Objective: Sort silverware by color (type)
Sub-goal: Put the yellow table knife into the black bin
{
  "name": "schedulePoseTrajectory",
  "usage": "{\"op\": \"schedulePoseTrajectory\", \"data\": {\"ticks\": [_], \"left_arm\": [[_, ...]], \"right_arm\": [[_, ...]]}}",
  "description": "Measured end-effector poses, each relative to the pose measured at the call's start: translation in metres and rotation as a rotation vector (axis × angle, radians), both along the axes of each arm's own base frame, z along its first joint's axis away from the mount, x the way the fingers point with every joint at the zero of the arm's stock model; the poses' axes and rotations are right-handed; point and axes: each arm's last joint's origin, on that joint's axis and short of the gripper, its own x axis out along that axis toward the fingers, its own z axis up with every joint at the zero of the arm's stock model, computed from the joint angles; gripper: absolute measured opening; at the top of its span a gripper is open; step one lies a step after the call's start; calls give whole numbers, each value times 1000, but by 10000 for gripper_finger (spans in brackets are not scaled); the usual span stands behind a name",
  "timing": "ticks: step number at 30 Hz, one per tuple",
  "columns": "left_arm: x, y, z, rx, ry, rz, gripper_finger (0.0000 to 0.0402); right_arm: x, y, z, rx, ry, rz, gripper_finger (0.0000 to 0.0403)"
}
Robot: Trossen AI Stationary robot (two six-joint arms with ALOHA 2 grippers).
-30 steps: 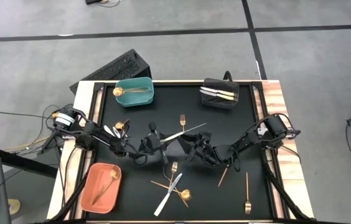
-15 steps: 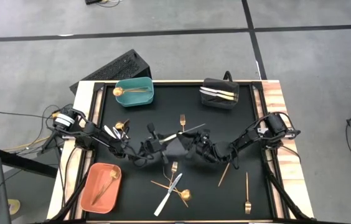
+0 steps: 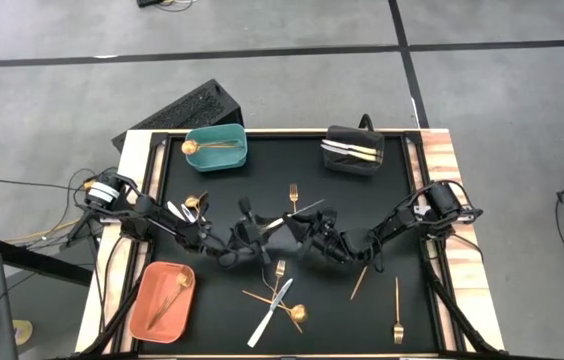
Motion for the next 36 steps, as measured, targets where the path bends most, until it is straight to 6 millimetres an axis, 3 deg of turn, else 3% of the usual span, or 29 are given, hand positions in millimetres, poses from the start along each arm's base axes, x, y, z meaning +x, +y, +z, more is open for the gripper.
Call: {"op": "schedulePoseTrajectory", "data": {"ticks": [8, 13, 17, 22, 30, 36], "left_arm": [[-1, 0, -9, -77, 47, 41, 104], [-4, 1, -24, -182, 146, 53, 131], [-7, 0, -34, -219, 237, 18, 140], [-8, 0, -37, -267, 262, 0, 141], [-8, 2, -38, -287, 260, 7, 141], [-7, 7, -37, -317, 240, 32, 141]], "right_arm": [[-2, -1, 6, -162, 117, -48, 69], [-7, -6, 32, -312, 352, -64, 69], [-19, -26, 55, -383, 598, -93, 69], [-40, -59, 80, -426, 894, -32, 69], [-73, -135, 109, -317, 1349, -90, 69], [-83, -199, 96, -311, 1656, -65, 69]]}}
